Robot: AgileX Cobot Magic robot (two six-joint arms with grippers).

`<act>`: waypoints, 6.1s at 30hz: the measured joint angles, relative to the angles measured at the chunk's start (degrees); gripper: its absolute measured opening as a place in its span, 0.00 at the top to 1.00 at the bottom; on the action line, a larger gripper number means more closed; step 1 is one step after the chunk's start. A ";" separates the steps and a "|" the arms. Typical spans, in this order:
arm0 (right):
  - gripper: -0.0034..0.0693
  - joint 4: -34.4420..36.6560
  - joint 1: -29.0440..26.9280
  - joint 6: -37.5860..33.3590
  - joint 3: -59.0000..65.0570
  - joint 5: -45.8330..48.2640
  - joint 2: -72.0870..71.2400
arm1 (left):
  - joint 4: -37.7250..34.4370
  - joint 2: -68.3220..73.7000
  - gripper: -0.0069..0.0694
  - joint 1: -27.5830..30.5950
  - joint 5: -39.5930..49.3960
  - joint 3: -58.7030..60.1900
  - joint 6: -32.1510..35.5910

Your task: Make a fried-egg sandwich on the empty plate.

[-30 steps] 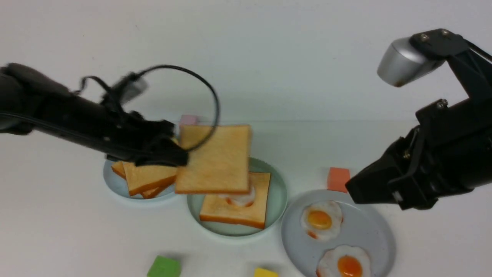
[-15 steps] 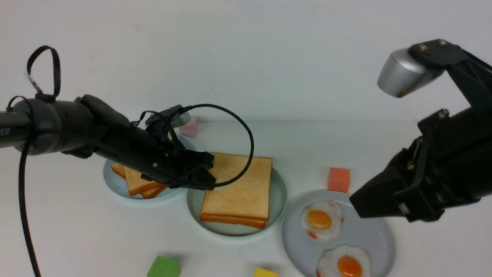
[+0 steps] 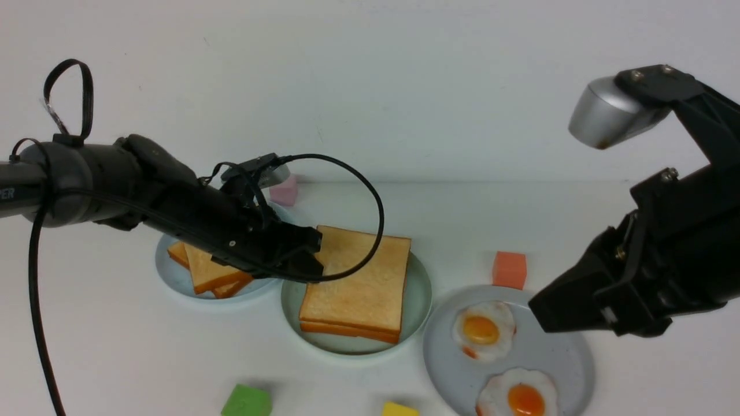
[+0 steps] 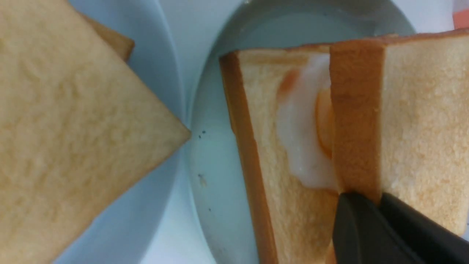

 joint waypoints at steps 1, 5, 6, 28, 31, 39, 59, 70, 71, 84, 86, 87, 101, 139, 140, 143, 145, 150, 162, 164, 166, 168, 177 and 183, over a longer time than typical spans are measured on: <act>0.63 0.00 0.00 0.00 0.00 0.00 0.00 | 0.00 0.00 0.90 0.00 -0.12 0.00 -0.43; 0.63 0.00 0.00 0.00 0.00 0.24 0.00 | 0.00 0.00 0.89 0.00 -1.69 0.00 -2.14; 0.63 0.00 0.00 0.00 0.00 0.23 0.00 | 0.00 0.00 0.88 0.00 -1.69 0.00 -2.26; 0.63 -0.12 0.00 0.01 0.00 0.41 0.00 | 0.00 0.00 0.67 0.00 -1.73 0.00 -2.71; 0.63 -0.12 0.00 0.01 0.00 0.41 0.00 | 0.49 0.00 0.57 0.00 -1.08 0.00 -2.71; 0.63 -0.18 0.00 0.12 0.00 0.41 0.00 | 9.72 -0.18 0.49 0.00 0.54 -0.40 -9.17; 0.89 -8.38 0.00 9.49 0.00 -11.78 -0.32 | 16.82 -23.84 0.83 -4.40 13.75 -1.95 -25.61; 0.97 -9.62 0.00 5.49 15.82 -28.90 -17.44 | 19.20 -46.15 0.93 -4.67 13.28 17.26 -28.83; 0.97 -9.62 0.00 4.98 18.86 -31.15 -19.90 | 19.20 -48.83 0.93 -4.67 13.28 18.60 -29.07; 0.97 -5.60 0.00 4.00 50.80 -44.16 -63.18 | 10.28 -80.21 0.93 -4.67 28.02 29.07 -33.70; 0.97 -5.16 0.00 3.59 53.46 -45.04 -67.47 | 10.13 -86.04 0.93 -4.67 28.23 31.32 -35.38; 0.96 -5.01 0.00 3.54 53.95 -45.42 -67.98 | 10.17 -88.51 0.93 -4.67 27.87 32.02 -35.84; 0.96 -4.74 0.00 3.31 57.23 -44.74 -67.57 | 26.60 -98.95 0.93 -4.67 30.61 33.33 -36.08; 0.92 -4.59 0.00 3.23 57.27 -44.28 -67.57 | 58.46 -112.15 0.90 6.99 -15.66 73.49 -58.34; 0.92 -4.59 0.00 3.23 57.27 -44.28 -67.57 | 58.46 -112.15 0.90 7.00 -15.65 73.49 -58.34; 0.91 -4.59 0.00 3.23 57.27 -44.28 -67.57 | 58.68 -112.15 0.89 7.14 -15.67 73.49 -58.22; 0.91 -4.59 0.00 3.23 57.27 -44.26 -67.57 | 58.68 -112.15 0.89 7.14 -15.67 73.49 -58.22; 0.90 -4.59 0.00 3.23 57.27 -44.15 -67.57 | 58.68 -112.15 0.88 7.14 -15.71 73.49 -58.22; 0.88 -9.17 -0.57 -0.34 57.84 -44.93 -67.57 | 58.68 -112.15 0.87 7.14 -15.84 73.49 -58.22; 0.88 -11.33 -2.72 -0.63 57.90 -46.22 -67.69 | 58.68 -112.15 0.87 7.14 -15.88 73.49 -58.22; 0.88 -13.15 -5.33 0.77 57.90 -46.39 -67.74 | 58.68 -112.15 0.86 7.14 -15.88 73.49 -58.22; 0.88 -16.55 -10.63 5.23 58.03 -44.86 -67.74 | 58.68 -112.15 0.86 7.14 -15.88 73.49 -58.22; 0.86 -26.71 -24.64 20.05 68.38 -40.36 -68.10 | 58.71 -112.15 0.84 7.14 -15.95 73.54 -58.19; 0.85 -26.71 -25.15 20.84 69.51 -41.37 -68.12 | 58.81 -112.15 0.84 7.14 -15.95 73.54 -58.19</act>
